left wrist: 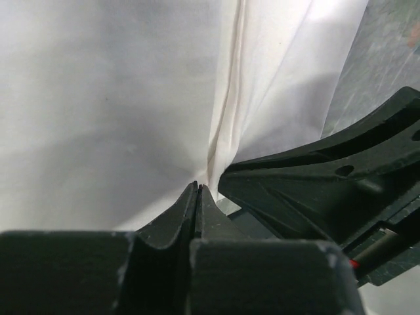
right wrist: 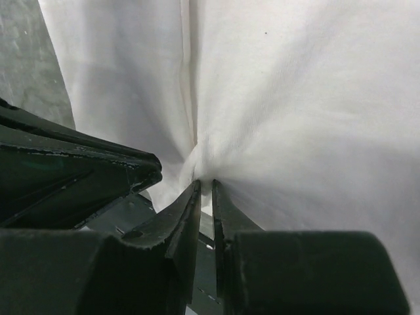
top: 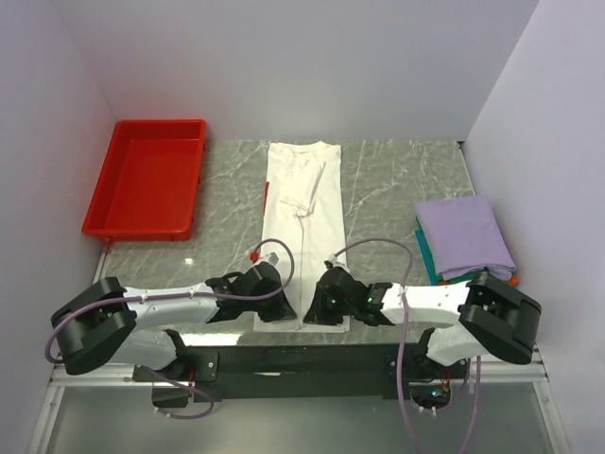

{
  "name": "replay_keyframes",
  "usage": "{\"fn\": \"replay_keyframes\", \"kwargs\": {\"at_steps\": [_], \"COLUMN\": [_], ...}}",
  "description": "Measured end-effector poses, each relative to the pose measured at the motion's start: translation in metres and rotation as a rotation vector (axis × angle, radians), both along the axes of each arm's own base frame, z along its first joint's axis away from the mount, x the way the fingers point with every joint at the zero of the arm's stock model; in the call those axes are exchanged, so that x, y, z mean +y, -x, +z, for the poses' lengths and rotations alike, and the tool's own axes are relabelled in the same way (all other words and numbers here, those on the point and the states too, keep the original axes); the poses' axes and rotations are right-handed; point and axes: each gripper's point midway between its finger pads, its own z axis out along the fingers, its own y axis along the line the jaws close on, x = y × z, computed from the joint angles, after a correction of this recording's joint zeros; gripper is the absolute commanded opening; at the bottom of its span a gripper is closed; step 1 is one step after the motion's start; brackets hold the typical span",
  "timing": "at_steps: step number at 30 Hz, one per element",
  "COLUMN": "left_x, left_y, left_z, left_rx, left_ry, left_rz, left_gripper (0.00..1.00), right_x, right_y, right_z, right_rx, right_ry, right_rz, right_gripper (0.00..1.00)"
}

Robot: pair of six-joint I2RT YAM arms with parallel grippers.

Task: Fold and stack the t-shirts
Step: Fold the tshirt

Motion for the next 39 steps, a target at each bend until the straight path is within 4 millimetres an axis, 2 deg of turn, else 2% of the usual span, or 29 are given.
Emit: {"fn": "replay_keyframes", "kwargs": {"at_steps": [3, 6, 8, 10, 12, 14, 16, 19, 23, 25, 29, 32, 37, 39], "left_x": [0.002, 0.009, 0.015, 0.023, 0.031, 0.039, 0.048, 0.062, 0.078, 0.086, 0.1, 0.099, 0.105, 0.11], "left_y": [-0.001, 0.0, 0.001, 0.0, -0.001, -0.002, -0.004, -0.003, 0.005, 0.011, 0.021, 0.021, 0.023, 0.025], "left_z": [0.003, 0.008, 0.014, 0.021, 0.029, 0.036, 0.041, 0.038, 0.019, 0.006, -0.017, -0.016, -0.014, -0.012], "left_rx": [-0.005, -0.012, -0.024, -0.044, -0.065, -0.083, -0.1, -0.105, -0.072, -0.045, -0.001, 0.005, 0.003, 0.001], "left_ry": [-0.008, -0.021, -0.028, -0.033, -0.034, -0.034, -0.034, -0.047, -0.094, -0.125, -0.172, -0.149, -0.152, -0.16], "left_rz": [0.006, 0.016, 0.028, 0.047, 0.066, 0.088, 0.114, 0.143, 0.161, 0.167, 0.185, 0.202, 0.212, 0.216], "left_gripper": [0.04, 0.06, 0.11, 0.15, 0.16, 0.16, 0.16, 0.15, 0.11, 0.08, 0.04, 0.02, 0.08, 0.16], "right_x": [-0.001, -0.007, -0.01, -0.015, -0.019, -0.028, -0.041, -0.06, -0.082, -0.087, -0.085, -0.085, -0.092, -0.097], "right_y": [0.001, 0.001, -0.001, -0.004, -0.006, -0.007, -0.004, 0.004, 0.018, 0.021, 0.021, 0.023, 0.026, 0.027], "right_z": [0.0, 0.009, 0.024, 0.043, 0.059, 0.066, 0.062, 0.039, 0.006, -0.002, -0.002, -0.001, 0.001, 0.001], "right_rx": [0.0, -0.015, -0.046, -0.087, -0.123, -0.148, -0.154, -0.126, -0.072, -0.054, -0.049, -0.048, -0.05, -0.05], "right_ry": [0.004, 0.009, -0.013, -0.051, -0.085, -0.104, -0.098, -0.046, 0.026, 0.037, 0.022, 0.006, 0.01, 0.024], "right_rz": [0.002, -0.008, -0.021, -0.042, -0.061, -0.082, -0.1, -0.113, -0.121, -0.126, -0.131, -0.132, -0.135, -0.138], "right_gripper": [0.21, 0.29, 0.34, 0.35, 0.35, 0.35, 0.34, 0.33, 0.32, 0.32, 0.32, 0.32, 0.33, 0.37]}}
